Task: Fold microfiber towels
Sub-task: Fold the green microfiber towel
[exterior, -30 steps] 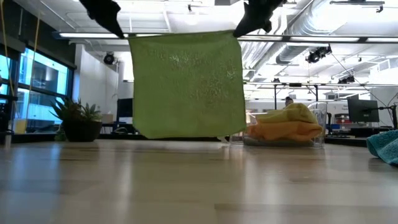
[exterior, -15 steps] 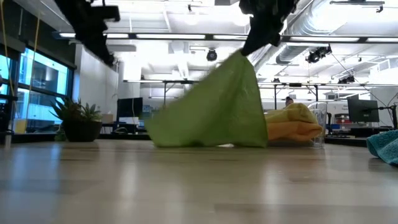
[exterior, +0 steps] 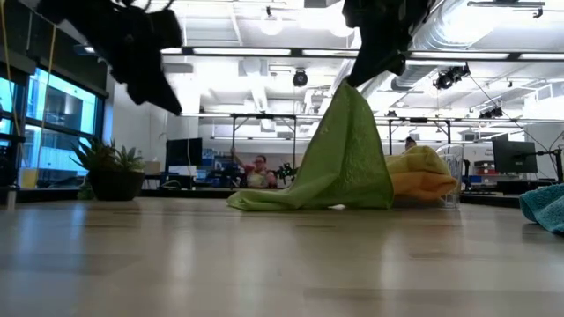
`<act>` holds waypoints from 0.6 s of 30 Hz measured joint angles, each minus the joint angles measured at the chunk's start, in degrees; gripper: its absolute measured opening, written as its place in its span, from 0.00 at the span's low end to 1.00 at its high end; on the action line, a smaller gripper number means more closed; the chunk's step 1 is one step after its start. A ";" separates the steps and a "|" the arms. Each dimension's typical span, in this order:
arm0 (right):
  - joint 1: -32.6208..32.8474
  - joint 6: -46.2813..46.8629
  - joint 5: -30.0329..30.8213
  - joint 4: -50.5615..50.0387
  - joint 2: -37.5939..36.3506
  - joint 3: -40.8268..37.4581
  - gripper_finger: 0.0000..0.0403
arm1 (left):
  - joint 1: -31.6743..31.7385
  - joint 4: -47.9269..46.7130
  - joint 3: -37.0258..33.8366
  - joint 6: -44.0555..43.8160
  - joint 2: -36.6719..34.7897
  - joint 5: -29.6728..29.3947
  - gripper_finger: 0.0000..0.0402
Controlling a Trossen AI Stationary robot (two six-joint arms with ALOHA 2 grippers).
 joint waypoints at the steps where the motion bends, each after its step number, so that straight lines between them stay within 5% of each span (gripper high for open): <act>1: -0.03 0.00 0.02 0.04 0.00 0.00 0.00 | -0.12 1.50 0.17 0.14 1.61 0.26 0.09; 10: -0.03 0.00 0.04 0.22 0.00 0.00 0.00 | 4.87 6.27 7.23 10.93 22.18 7.71 0.50; 18: -0.03 -0.09 0.15 0.26 0.00 0.00 0.00 | 7.11 11.81 13.35 38.95 35.98 -2.99 0.61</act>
